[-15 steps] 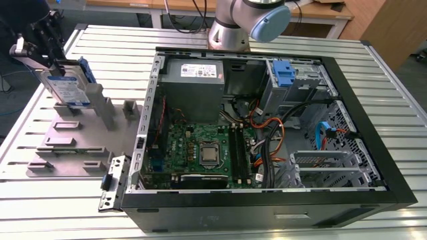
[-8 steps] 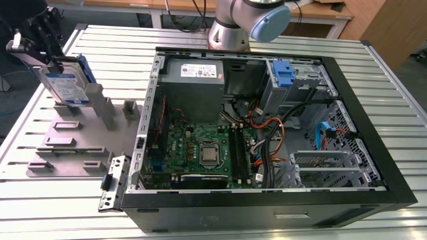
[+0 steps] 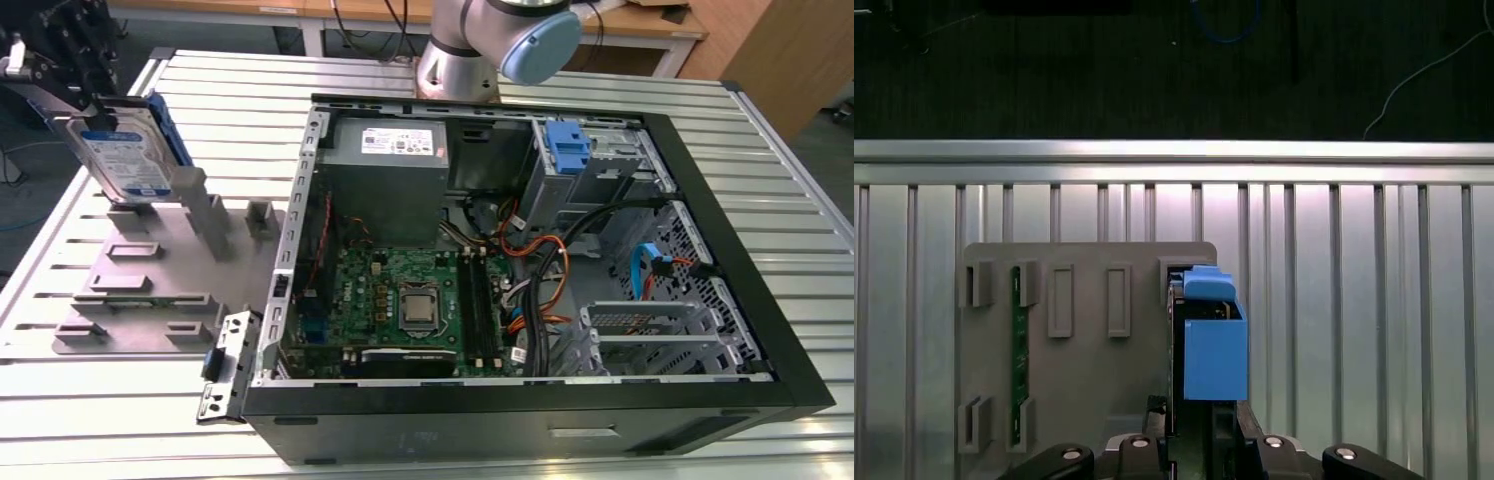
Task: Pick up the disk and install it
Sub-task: 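Pick up the disk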
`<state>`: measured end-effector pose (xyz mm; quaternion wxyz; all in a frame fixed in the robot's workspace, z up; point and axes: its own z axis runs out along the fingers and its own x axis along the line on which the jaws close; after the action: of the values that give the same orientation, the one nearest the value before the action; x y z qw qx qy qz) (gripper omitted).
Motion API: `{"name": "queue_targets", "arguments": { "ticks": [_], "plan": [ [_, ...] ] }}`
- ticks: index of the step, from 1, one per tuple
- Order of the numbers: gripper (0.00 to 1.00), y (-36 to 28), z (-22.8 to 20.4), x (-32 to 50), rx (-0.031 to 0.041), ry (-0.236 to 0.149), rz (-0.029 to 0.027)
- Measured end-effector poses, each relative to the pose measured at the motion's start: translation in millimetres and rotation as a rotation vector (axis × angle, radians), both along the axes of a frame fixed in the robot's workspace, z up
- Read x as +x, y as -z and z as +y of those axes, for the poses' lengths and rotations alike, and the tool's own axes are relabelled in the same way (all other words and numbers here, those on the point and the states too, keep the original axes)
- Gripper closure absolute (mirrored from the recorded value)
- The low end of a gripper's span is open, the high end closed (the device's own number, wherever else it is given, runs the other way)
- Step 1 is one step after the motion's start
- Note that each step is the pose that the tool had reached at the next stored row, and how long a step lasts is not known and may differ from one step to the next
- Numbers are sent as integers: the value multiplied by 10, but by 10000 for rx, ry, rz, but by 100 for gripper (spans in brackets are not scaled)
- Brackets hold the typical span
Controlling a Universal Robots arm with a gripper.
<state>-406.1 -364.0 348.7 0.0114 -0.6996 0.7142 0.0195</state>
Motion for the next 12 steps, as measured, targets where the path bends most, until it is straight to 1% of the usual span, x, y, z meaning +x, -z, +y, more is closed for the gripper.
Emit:
{"name": "queue_targets", "arguments": {
  "ticks": [4,6,12],
  "plan": [
    [65,-4,0,0,0,0,0],
    [65,-18,0,0,0,0,0],
    [65,-22,0,0,0,0,1]
  ]
}}
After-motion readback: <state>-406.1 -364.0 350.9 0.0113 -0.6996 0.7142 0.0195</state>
